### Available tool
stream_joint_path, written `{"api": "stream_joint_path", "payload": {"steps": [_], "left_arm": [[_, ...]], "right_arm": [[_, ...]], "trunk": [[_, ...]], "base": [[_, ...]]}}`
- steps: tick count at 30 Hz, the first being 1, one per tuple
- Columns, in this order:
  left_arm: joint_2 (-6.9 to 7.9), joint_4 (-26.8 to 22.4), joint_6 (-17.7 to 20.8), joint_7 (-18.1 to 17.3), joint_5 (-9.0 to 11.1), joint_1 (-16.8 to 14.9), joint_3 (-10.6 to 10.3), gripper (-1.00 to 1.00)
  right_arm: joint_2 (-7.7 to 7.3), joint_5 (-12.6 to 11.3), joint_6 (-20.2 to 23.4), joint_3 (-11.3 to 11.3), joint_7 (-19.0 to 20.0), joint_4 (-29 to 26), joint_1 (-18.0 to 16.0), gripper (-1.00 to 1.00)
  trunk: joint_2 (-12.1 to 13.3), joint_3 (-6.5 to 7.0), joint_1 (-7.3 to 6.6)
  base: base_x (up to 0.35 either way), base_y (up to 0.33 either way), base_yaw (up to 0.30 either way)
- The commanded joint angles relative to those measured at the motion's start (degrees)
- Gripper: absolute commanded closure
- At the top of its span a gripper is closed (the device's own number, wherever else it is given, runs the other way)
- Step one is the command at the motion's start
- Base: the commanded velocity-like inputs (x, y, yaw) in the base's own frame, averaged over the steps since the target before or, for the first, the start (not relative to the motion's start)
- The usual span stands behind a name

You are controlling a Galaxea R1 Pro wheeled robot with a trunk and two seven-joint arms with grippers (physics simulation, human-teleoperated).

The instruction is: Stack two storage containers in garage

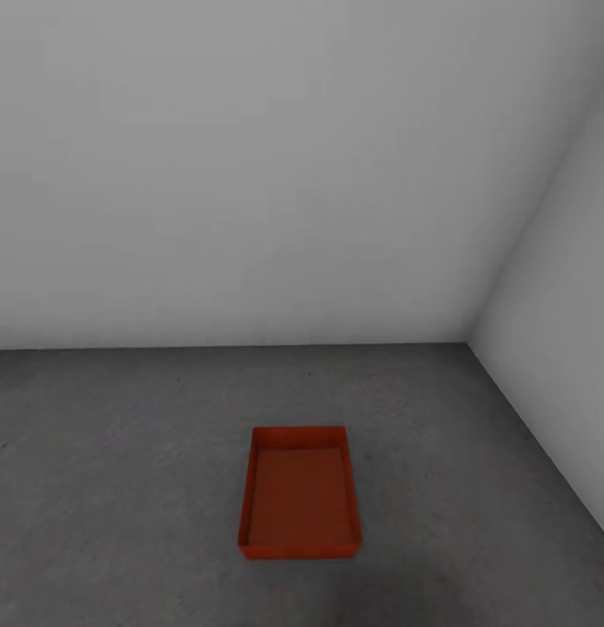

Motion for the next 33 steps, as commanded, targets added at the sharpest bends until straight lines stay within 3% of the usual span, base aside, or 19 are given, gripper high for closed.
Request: {"api": "stream_joint_path", "payload": {"steps": [1,11,33], "left_arm": [[0.27,-0.03,0.16,0.15,0.56,-0.01,0.0,-1.0],[1.56,-0.03,0.2,0.23,0.54,0.0,0.0,-1.0],[1.3,-0.05,0.28,0.28,0.37,0.0,-0.01,-1.0]], "right_arm": [[0.01,-0.52,-0.16,0.48,-0.15,0.04,0.02,-1.0],[-0.33,-0.53,-0.17,0.45,-0.15,0.04,0.09,-1.0],[-0.71,-0.44,-0.11,0.51,0.03,-0.03,0.09,-1.0]], "trunk": [[-0.02,0.05,0.0],[-0.02,0.71,0.0],[-0.02,0.75,0.0]], "base": [[0.0,0.0,0.0],[0.0,0.0,0.0],[0.0,0.0,0.0]]}}
